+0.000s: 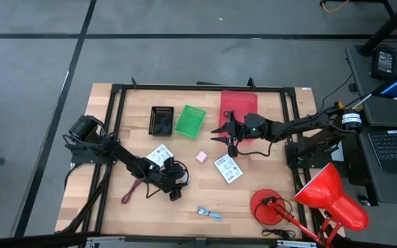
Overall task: Pick and place items into bin
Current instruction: Put the green charger adapter into the green bin
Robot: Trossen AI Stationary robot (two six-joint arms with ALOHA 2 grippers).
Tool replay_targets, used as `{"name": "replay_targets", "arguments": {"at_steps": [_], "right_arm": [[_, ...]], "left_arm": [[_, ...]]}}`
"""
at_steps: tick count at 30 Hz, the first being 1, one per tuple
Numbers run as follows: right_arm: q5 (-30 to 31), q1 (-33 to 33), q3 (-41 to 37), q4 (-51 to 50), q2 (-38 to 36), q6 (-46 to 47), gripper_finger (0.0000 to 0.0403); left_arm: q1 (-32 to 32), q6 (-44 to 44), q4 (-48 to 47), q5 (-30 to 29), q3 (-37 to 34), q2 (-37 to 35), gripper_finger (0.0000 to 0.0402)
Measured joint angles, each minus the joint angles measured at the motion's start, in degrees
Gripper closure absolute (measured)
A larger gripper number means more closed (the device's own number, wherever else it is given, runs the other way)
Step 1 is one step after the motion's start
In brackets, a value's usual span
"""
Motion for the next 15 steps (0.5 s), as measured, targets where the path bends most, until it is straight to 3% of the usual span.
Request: {"name": "replay_targets", "arguments": {"at_steps": [4, 11, 15], "right_arm": [[0.0, 0.0, 0.0, 0.0, 0.0, 0.0, 0.0295], [0.0, 0.0, 0.0, 0.0, 0.02, 0.0, 0.0295], [0.0, 0.0, 0.0, 0.0, 0.02, -0.01, 0.0295]], "left_arm": [[0.71, 1.81, -0.64, 0.35, 0.0, 0.0, 0.0199], [0.87, 7.24, -0.85, 1.02, 0.04, -0.17, 0.0254], [0.88, 8.07, -0.9, 1.06, 0.04, -0.17, 0.0258]]}}
